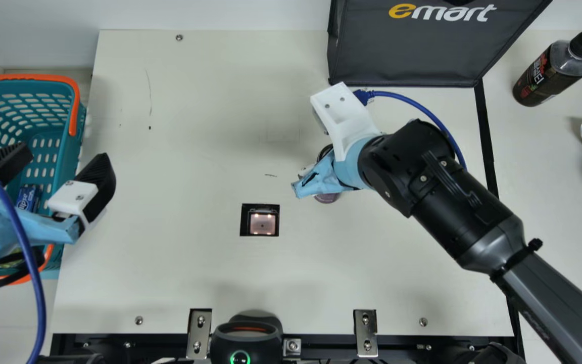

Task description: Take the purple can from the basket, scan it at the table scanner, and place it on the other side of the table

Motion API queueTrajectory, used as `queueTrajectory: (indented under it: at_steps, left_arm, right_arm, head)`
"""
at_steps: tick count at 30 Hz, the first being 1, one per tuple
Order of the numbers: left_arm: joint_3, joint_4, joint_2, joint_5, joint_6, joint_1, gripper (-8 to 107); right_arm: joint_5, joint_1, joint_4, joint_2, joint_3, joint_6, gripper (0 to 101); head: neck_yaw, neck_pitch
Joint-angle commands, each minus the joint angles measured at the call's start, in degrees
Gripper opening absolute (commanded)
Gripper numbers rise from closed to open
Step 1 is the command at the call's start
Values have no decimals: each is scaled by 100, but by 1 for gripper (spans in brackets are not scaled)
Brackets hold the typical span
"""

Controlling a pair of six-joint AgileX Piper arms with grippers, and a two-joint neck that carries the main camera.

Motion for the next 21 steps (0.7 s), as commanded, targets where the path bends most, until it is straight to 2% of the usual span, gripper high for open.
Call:
queueTrajectory:
  at_steps: [1,6,11,15,21]
  left_arm:
    - [0,0,0,0,0,0,90]
    - [0,0,0,0,0,0,90]
    - [0,0,0,0,0,0,90]
    - [0,0,0,0,0,0,90]
    - [0,0,0,0,0,0,90]
  right_arm:
    - [85,4,16,-42,-138,-22,0]
    - [335,2,109,-111,-487,-105,0]
    - [462,-76,189,-134,-694,-160,0]
    - [473,-420,304,-220,-661,-212,0]
    - [428,-1290,421,-440,-436,-340,0]
  head:
    - [9,-175]
    - [9,-175]
    - [-658,-175]
    - [-1192,-175]
    - [-1991,-175]
